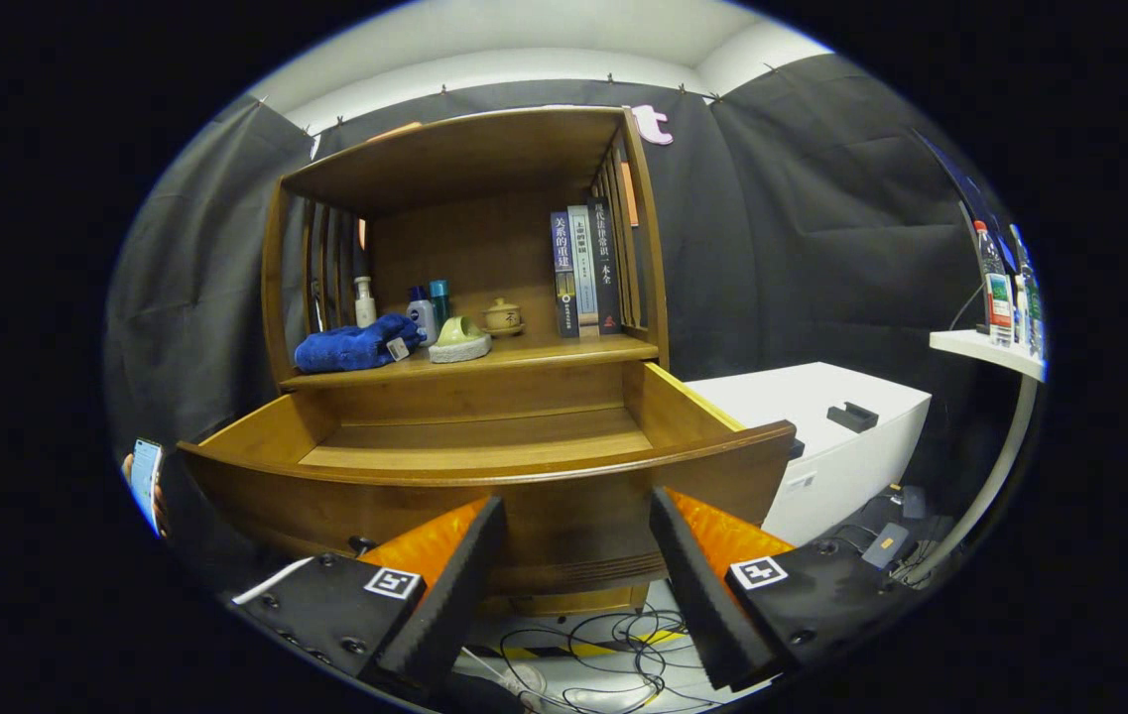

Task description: Pull open the drawer, take out the items inside it, and place them on the countertop above the cabinet.

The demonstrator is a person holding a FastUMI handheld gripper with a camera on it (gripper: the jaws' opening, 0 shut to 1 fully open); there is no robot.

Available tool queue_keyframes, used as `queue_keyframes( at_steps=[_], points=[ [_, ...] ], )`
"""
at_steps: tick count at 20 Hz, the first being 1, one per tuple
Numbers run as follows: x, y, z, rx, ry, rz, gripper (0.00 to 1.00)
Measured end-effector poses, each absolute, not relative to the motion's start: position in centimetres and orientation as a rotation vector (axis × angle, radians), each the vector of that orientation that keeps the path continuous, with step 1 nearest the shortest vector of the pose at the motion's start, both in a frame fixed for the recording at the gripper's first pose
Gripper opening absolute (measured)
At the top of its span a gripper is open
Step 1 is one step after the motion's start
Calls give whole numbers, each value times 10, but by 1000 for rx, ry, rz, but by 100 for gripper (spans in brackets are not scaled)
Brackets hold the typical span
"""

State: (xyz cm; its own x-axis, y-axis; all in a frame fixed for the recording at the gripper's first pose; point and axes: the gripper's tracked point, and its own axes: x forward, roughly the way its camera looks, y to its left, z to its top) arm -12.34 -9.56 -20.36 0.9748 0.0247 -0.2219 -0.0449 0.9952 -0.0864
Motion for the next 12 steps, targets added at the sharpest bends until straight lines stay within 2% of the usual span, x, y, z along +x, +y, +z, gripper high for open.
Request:
queue_keyframes(
  at_steps=[12],
  points=[
    [-102,-92,-203,-82,236,32,97]
  ],
)
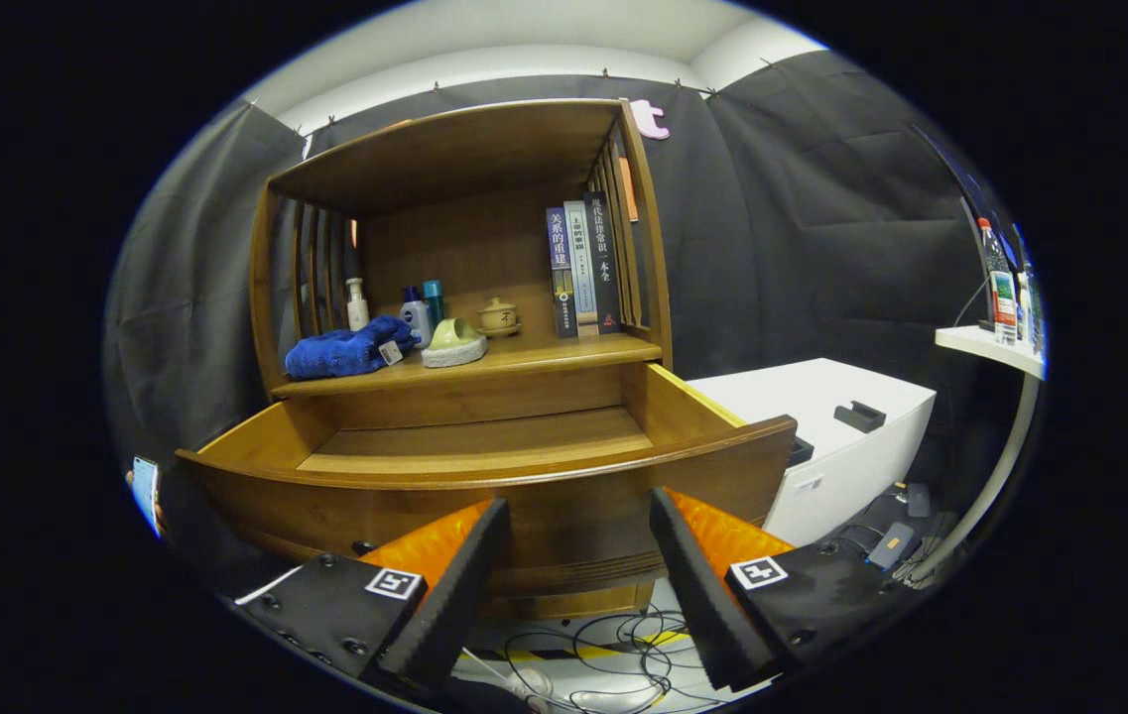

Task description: Pull open the drawer, take out the items inside it, and place them on the countertop above the cabinet.

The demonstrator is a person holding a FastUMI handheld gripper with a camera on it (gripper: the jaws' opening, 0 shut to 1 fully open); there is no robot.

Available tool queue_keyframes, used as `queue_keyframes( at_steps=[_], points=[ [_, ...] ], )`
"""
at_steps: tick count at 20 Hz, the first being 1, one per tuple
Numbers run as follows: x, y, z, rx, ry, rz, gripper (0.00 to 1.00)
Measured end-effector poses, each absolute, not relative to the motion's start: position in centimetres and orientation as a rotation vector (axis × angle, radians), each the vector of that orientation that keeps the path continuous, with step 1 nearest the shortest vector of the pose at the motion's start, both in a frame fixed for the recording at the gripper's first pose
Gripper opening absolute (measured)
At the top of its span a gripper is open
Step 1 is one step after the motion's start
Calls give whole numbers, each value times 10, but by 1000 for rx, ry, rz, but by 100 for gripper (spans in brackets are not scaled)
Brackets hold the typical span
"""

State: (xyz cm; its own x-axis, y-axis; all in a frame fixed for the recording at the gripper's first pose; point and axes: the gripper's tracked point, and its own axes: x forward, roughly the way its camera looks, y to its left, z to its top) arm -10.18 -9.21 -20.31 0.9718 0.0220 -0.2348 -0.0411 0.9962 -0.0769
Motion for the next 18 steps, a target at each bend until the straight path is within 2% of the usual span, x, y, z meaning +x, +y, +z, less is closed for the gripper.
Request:
queue_keyframes(
  at_steps=[18],
  points=[
    [-33,-79,-198,-43,243,-8,97]
  ],
)
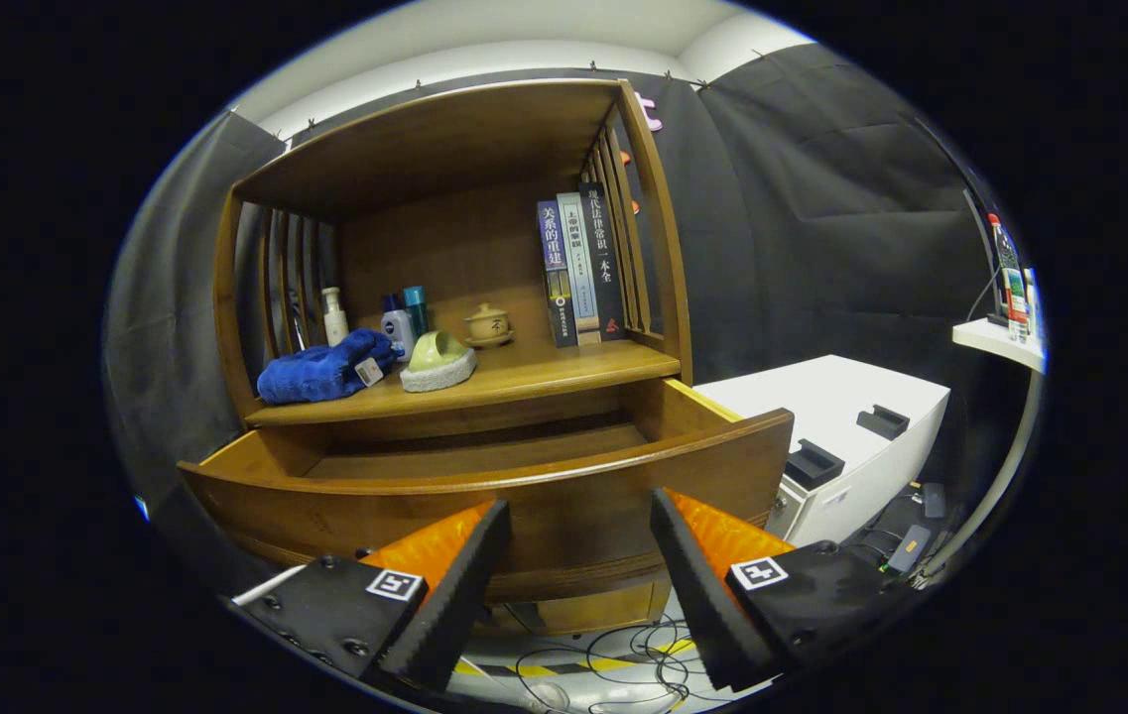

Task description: Pull open the drawer, take out the items inside it, and place them on the countertop above the cabinet.

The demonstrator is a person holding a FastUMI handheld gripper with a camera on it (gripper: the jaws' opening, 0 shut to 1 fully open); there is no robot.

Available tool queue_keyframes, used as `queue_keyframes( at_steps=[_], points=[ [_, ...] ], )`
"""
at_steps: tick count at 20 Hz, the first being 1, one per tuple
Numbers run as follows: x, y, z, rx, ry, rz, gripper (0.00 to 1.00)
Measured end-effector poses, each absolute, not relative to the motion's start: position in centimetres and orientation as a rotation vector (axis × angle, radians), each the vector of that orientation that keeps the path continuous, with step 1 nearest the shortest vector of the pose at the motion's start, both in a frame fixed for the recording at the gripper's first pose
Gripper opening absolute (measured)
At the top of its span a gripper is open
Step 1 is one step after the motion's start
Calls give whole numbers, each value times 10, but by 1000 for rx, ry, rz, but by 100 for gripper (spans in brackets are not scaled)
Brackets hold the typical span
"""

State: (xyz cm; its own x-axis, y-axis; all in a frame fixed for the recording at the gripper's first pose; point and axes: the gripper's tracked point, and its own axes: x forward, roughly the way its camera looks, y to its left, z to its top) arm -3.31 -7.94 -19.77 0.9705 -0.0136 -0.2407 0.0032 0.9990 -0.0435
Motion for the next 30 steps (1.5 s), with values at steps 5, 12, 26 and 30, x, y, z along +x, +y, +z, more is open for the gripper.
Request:
queue_keyframes(
  at_steps=[5,12,26,30],
  points=[
    [-15,-76,-199,-41,248,-17,97],
    [17,-72,-200,-48,248,-14,97],
    [86,-63,-203,-36,252,-1,96],
    [101,-63,-200,-34,255,4,96]
  ],
)
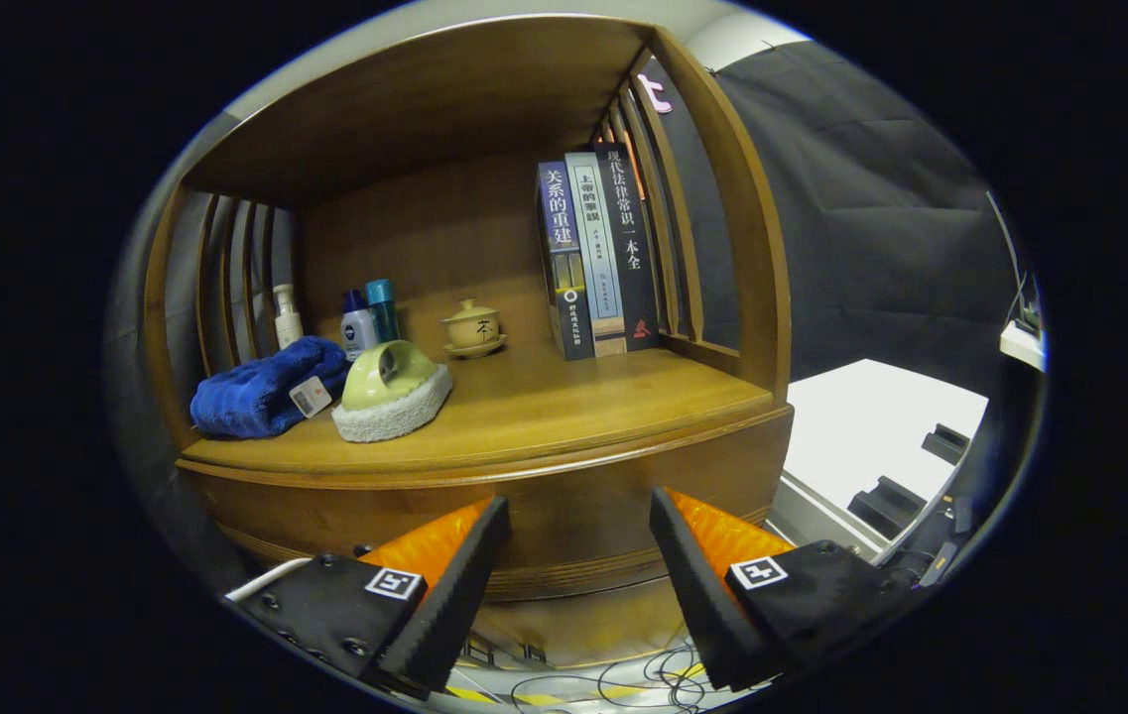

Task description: Pull open the drawer, take out the items inside it, and place them on the countertop above the cabinet.

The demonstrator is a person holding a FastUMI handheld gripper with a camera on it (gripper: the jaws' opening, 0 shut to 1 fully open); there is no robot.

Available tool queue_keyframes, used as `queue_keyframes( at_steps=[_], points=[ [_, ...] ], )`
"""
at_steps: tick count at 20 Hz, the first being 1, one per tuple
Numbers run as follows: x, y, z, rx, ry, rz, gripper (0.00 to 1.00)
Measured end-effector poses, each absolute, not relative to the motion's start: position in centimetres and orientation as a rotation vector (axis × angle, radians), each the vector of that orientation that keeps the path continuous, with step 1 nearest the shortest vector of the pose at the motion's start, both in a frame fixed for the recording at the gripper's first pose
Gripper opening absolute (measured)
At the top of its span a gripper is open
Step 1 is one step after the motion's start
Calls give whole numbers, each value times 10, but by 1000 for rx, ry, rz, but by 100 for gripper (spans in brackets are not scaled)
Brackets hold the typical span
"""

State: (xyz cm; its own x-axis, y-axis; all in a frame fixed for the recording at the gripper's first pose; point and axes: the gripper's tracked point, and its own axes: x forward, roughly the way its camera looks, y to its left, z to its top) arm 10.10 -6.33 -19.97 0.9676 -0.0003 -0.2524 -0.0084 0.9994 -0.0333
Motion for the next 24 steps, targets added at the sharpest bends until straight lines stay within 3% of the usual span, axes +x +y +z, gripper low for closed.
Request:
queue_keyframes(
  at_steps=[13,24],
  points=[
    [100,-29,-159,-37,202,-77,97],
    [107,95,-45,11,9,98,98]
  ],
)
